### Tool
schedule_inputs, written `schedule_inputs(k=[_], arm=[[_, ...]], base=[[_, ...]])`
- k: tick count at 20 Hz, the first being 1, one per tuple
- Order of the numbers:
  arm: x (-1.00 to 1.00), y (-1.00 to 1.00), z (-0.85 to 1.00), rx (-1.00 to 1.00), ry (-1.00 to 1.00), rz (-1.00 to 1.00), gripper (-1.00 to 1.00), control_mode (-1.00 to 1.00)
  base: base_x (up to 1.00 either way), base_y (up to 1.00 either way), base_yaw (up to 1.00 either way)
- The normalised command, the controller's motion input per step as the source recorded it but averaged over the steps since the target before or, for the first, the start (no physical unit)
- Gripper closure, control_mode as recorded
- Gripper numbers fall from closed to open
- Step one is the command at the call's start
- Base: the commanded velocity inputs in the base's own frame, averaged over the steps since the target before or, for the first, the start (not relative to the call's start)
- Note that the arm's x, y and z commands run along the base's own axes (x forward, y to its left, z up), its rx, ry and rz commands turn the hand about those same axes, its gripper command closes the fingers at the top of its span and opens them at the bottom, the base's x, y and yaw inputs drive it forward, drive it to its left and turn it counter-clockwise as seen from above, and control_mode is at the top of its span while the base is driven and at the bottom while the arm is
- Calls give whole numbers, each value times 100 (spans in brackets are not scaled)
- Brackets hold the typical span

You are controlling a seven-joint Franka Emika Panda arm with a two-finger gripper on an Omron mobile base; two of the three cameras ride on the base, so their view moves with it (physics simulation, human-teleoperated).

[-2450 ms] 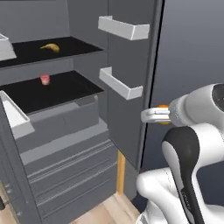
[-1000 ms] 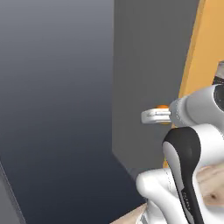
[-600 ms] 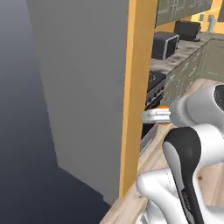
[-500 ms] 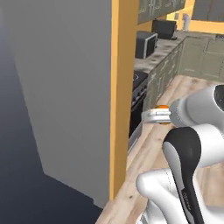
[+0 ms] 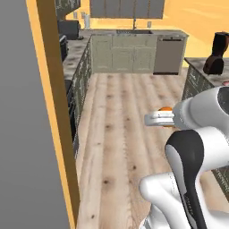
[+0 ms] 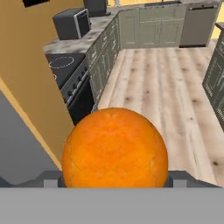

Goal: Pick the banana and orange from the fridge and place them on the plate next to the blender to make a fruit smoothie.

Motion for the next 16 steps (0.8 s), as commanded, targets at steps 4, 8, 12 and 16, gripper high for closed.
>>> schedule_inputs(k=[4,8,12,16], arm=[[0,0,0,0,0,0,100,100],[0,0,0,0,0,0,100,100],[0,0,0,0,0,0,100,100],[0,0,0,0,0,0,100,100]], base=[[59,0,-56],[75,5,-55],[100,8,-51],[100,20,-55]])
